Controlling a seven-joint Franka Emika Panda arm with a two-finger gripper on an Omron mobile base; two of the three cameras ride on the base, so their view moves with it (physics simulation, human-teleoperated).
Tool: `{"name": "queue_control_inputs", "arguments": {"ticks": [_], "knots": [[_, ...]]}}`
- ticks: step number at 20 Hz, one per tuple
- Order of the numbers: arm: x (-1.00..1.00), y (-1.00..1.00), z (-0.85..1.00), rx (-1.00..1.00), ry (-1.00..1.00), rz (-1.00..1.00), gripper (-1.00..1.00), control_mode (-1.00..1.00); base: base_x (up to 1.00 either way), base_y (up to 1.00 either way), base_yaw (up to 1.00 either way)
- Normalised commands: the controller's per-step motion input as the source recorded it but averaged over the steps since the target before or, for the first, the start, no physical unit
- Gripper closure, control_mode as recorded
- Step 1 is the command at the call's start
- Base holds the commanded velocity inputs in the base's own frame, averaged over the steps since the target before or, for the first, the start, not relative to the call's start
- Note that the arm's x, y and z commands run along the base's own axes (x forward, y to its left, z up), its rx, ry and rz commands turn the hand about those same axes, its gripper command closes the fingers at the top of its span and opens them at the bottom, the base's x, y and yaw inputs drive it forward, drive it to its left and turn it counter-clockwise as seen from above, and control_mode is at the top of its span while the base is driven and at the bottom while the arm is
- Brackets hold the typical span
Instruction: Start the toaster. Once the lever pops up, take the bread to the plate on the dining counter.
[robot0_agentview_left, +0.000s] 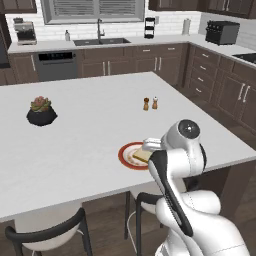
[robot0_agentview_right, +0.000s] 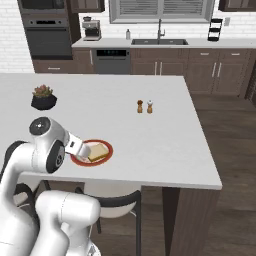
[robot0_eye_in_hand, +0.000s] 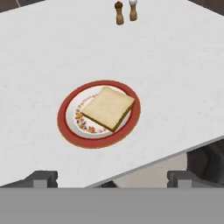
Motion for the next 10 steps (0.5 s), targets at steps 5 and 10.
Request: {"name": "queue_control_inputs", "arguments": {"ticks": [5, 10], "knots": [[-1.0, 0.0, 0.72, 0.0, -0.22, 0.08, -1.0, -1.0, 0.0, 0.0, 0.0], [-1.0, 0.0, 0.62, -0.02, -0.2, 0.19, -1.0, -1.0, 0.0, 0.0, 0.0]]}}
